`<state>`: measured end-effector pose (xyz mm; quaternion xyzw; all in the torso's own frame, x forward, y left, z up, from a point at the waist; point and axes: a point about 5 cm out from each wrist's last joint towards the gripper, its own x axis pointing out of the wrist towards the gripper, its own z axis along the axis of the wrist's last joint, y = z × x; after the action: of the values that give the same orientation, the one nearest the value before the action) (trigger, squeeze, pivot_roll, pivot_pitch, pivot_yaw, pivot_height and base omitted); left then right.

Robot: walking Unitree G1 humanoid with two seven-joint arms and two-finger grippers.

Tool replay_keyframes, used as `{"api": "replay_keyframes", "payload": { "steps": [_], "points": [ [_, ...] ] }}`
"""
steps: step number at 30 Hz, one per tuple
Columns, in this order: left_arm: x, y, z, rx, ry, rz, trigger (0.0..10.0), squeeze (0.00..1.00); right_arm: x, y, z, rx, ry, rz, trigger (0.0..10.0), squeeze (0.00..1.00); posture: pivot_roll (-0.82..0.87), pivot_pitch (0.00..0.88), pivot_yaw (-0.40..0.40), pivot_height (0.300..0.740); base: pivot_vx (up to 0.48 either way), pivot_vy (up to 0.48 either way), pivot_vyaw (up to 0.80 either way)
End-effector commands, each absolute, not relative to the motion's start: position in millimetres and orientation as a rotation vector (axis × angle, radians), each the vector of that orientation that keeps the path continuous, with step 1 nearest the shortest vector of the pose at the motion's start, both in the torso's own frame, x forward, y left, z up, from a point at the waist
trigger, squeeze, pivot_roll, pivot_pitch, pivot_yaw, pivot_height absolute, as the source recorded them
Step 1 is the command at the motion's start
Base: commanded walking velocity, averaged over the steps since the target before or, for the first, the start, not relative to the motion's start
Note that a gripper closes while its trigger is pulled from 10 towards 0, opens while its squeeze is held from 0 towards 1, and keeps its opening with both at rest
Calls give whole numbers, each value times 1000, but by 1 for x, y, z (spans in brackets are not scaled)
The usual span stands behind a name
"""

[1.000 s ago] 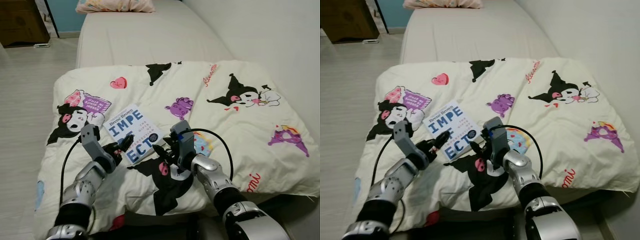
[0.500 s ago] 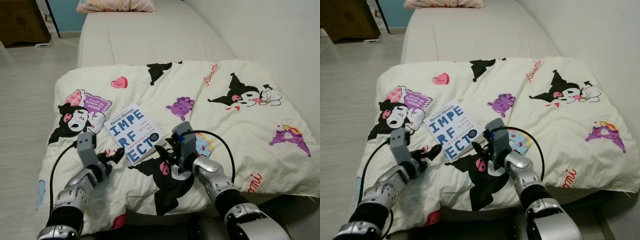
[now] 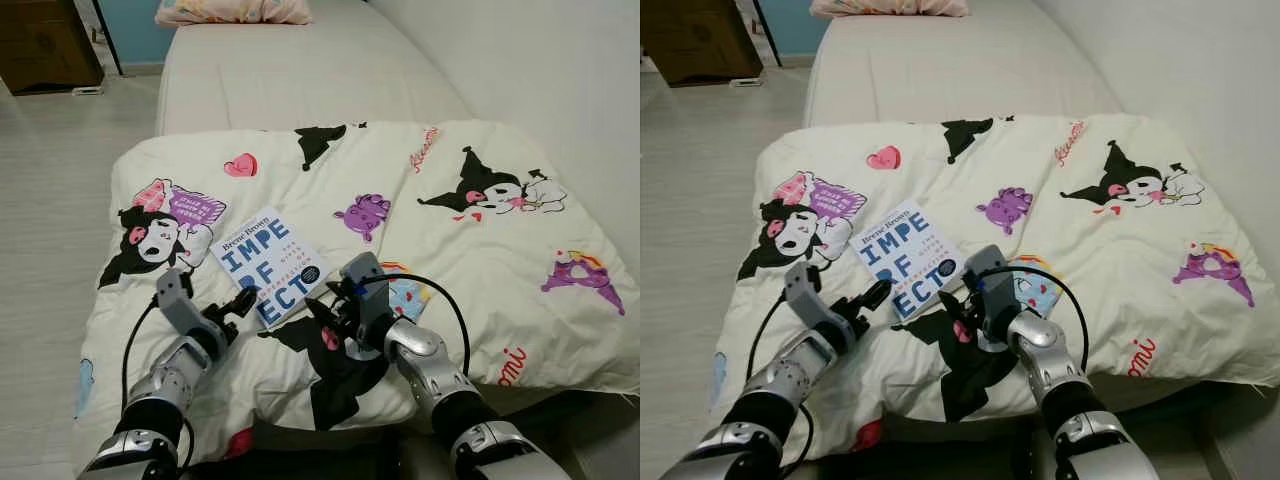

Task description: Clean up the room

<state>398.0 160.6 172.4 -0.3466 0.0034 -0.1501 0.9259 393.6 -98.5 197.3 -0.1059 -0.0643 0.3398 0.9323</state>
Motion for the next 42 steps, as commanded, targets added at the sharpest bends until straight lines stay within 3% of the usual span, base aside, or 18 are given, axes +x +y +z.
{"api": "replay_keyframes", "payload": {
  "steps": [1,3,10,20,21,22,23,24,30,37,38,39,41,42],
  "points": [
    [394,150,157,-716,77,-353,10000,1000,390,-98,186,-226,-111,711,10000,0,-4,500,27,568,0,0,0],
    [394,140,157,-705,105,-417,10000,1000,389,-99,185,-226,-107,708,10000,0,-3,503,31,568,0,0,0],
    [395,135,152,-730,144,-396,10000,1000,388,-100,183,-231,-102,707,10000,0,-13,511,33,568,0,0,0],
    [404,152,172,-916,1,-290,10000,1000,386,-100,182,-240,-103,713,10000,0,-40,522,40,568,0,0,0],
    [405,153,175,-945,-15,-291,10000,792,386,-99,182,-241,-103,714,10000,0,-46,523,44,568,0,0,0],
    [405,153,175,-945,-15,-291,10000,792,386,-99,182,-241,-103,714,10000,0,-46,523,44,568,0,0,0],
    [405,154,179,-990,-39,-297,10000,129,386,-100,181,-243,-103,714,10000,0,-51,523,45,568,0,0,0],
    [406,152,183,-1029,-56,-319,10000,0,385,-100,180,-244,-102,714,10000,0,-52,523,46,568,0,0,0],
    [406,138,195,-1104,-89,-485,10000,0,383,-100,178,-252,-101,715,10000,0,-50,528,51,568,0,0,0],
    [403,124,185,-949,-3,-538,10000,0,383,-100,178,-252,-100,712,10000,0,-52,525,51,568,0,0,0],
    [403,123,182,-914,15,-517,9686,0,383,-100,177,-252,-99,712,10000,0,-54,525,51,568,0,0,0],
    [404,124,181,-891,19,-484,8157,0,383,-100,177,-252,-99,712,10000,0,-54,526,51,568,0,0,0],
    [404,125,180,-886,17,-463,8157,0,382,-100,177,-252,-99,712,10000,0,-54,526,50,568,0,0,0],
    [405,127,181,-891,13,-448,4863,0,382,-101,177,-252,-99,712,10000,0,-54,526,50,568,0,0,0]
  ]
}}
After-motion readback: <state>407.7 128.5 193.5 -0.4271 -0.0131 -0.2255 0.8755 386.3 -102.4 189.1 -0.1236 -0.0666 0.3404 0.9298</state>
